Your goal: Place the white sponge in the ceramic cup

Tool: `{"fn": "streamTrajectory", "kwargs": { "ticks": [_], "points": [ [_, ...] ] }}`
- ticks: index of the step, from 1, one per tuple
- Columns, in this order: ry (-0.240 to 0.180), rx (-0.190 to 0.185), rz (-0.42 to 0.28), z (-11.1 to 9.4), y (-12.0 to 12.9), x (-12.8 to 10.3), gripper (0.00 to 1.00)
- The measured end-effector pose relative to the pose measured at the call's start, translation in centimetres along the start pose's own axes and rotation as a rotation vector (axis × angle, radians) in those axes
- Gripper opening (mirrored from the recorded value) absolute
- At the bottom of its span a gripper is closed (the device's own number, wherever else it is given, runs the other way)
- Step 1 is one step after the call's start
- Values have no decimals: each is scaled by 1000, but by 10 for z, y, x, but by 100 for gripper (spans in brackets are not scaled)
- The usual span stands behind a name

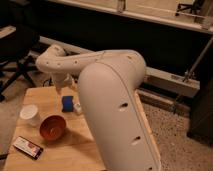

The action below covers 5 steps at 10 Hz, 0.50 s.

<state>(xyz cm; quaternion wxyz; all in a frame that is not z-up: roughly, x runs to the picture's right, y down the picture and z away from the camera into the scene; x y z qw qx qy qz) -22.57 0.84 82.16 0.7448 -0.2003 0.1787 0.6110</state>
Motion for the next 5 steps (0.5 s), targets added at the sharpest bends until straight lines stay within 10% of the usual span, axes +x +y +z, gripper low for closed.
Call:
{"fn": "streamTrajectory", "kwargs": {
  "ticks": [5],
  "points": [
    [4,9,-66,58,24,-25,65]
  ]
}}
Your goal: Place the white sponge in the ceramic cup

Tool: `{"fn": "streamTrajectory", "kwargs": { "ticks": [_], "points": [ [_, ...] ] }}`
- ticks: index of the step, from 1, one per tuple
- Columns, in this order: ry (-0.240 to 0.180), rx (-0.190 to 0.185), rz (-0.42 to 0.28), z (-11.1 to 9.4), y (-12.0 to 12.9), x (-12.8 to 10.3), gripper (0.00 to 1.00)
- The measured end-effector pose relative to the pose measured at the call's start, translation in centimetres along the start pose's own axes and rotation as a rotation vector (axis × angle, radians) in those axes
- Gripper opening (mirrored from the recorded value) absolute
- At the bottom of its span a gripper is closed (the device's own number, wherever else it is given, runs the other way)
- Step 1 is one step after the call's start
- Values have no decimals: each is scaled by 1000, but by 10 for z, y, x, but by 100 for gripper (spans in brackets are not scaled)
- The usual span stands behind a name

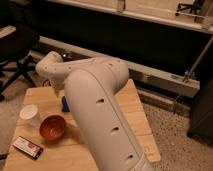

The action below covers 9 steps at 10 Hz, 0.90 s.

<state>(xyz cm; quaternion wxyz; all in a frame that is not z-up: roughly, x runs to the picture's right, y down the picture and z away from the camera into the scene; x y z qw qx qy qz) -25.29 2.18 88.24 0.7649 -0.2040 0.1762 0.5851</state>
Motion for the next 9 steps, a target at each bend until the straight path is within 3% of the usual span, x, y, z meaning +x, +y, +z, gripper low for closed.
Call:
{"fn": "streamTrajectory", "kwargs": {
  "ticks": [3,5,9],
  "points": [
    [28,34,-51,34,14,4,65],
    [72,33,-47,54,15,12,65],
    [113,23,-20,76,6,11,65]
  ]
}}
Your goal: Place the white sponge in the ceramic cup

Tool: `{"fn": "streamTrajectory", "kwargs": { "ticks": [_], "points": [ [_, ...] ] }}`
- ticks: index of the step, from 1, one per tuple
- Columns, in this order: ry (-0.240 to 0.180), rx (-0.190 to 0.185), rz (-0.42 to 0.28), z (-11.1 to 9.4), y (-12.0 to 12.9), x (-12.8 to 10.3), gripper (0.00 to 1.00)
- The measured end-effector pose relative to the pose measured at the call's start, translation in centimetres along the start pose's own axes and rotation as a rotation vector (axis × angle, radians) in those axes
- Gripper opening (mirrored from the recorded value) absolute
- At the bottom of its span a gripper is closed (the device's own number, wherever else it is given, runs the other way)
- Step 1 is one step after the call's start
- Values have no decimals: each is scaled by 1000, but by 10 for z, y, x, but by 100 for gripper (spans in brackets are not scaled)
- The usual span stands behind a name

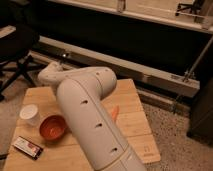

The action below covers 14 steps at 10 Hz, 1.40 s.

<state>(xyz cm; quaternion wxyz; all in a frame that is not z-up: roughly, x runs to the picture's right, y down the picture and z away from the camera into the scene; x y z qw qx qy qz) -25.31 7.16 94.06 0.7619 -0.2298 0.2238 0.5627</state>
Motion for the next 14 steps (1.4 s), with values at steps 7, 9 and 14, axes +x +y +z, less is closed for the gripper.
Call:
{"fn": "streamTrajectory", "kwargs": {
  "ticks": [7,9,14],
  "points": [
    [36,-25,-10,4,17,-3,5],
    [-13,-96,8,-31,25,-13,0],
    [-321,-374,-155,-171,66,9,0]
  ]
}}
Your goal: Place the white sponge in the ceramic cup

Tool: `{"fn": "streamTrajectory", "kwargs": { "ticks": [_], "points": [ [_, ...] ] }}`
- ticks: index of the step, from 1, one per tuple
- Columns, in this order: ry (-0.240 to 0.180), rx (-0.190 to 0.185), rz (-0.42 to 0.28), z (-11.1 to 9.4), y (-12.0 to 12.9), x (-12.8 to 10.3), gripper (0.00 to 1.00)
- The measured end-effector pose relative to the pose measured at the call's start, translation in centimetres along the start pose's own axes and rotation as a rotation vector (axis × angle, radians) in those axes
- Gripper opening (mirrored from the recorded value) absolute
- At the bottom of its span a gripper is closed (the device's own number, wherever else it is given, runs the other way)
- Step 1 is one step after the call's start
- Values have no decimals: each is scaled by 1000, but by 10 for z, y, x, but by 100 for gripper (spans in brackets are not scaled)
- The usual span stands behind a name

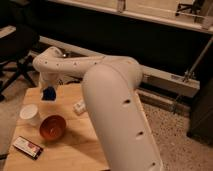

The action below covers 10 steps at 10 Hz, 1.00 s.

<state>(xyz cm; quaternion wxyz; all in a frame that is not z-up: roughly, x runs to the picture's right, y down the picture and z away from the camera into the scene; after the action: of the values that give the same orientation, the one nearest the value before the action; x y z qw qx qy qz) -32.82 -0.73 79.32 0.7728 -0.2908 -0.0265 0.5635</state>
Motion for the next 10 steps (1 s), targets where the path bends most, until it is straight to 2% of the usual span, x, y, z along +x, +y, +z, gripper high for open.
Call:
{"fn": "streamTrajectory", "kwargs": {
  "ticks": [1,2,4,7,10],
  "points": [
    [-58,-44,-68,-22,24,6,0],
    [-98,-59,-125,-35,39,14,0],
    [-177,-60,-206,-52,57,26,0],
    [-261,-56,-266,-65,79,33,0],
    [-302,-59,-303,-61,107,36,0]
  ]
}}
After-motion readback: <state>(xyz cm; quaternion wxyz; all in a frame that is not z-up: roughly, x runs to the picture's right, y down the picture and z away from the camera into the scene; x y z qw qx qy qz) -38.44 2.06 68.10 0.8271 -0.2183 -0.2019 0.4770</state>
